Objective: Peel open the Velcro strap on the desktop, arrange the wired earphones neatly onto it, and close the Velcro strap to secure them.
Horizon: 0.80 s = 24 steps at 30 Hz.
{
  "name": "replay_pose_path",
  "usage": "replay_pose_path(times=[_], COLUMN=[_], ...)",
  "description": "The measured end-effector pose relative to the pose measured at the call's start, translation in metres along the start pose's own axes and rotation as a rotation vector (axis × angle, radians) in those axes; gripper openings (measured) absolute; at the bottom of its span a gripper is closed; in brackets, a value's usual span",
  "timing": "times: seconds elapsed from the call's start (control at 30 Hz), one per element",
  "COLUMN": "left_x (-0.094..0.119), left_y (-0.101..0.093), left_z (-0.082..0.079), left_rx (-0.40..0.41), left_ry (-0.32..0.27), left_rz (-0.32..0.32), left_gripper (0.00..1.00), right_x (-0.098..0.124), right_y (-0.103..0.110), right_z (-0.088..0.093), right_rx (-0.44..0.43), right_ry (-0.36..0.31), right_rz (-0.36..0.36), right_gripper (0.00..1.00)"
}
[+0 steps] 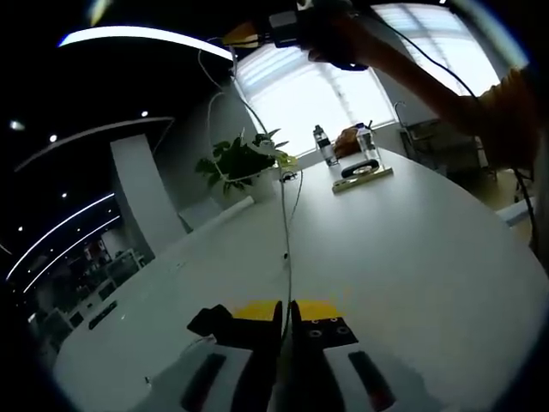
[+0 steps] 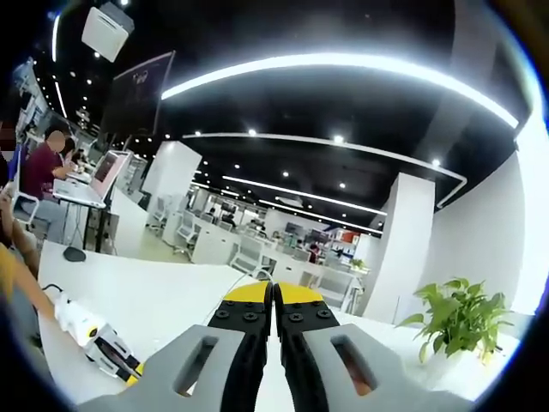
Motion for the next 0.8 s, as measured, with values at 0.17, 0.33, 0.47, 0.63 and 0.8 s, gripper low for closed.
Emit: replay_pose_path(times=[0.17, 0.33, 0.47, 0.63, 0.8], left_x=[-0.001, -0.001, 0.000, 0.000, 0.001], left_y=[0.001, 0.001, 0.000, 0.000, 0.001], left_z=[0.001, 0.001, 0.001, 0.001, 0.000], left_rx=[-0.005, -0.008, -0.008, -0.008, 0.006], left_ry=[0.007, 0.008, 0.009, 0.008, -0.002], left_rz=[-0.002, -0.006, -0.006, -0.003, -0.008], left_gripper=[0.09, 0.09, 0.08, 0.06, 0.06], right_x=[0.000, 0.001, 0.001, 0.002, 0.003], right_y=[-0.001, -0.001, -0.004, -0.007, -0.007], right_z=[-0.002, -0.001, -0.001, 0.000, 0.009], right_rx=[-0.006, -0.012, -0.012, -0.014, -0.015], right_ry=[-0.005, -0.002, -0.002, -0.001, 0.019], right_rz=[0.004, 0.001, 0.007, 0.014, 0.011], right_gripper=[0.04, 0.04, 0.04, 0.04, 0.04])
Point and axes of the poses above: the point that each gripper's makers call its tool centre point, and the gripper's own axes: x roughly backward along the fingers, y roughly to its left, z roughly out of its underside, the point moved 3 cm from there along x, roughly backward along the fingers, and after that the axes turned 8 degrees about z, right-handed, at the moved point
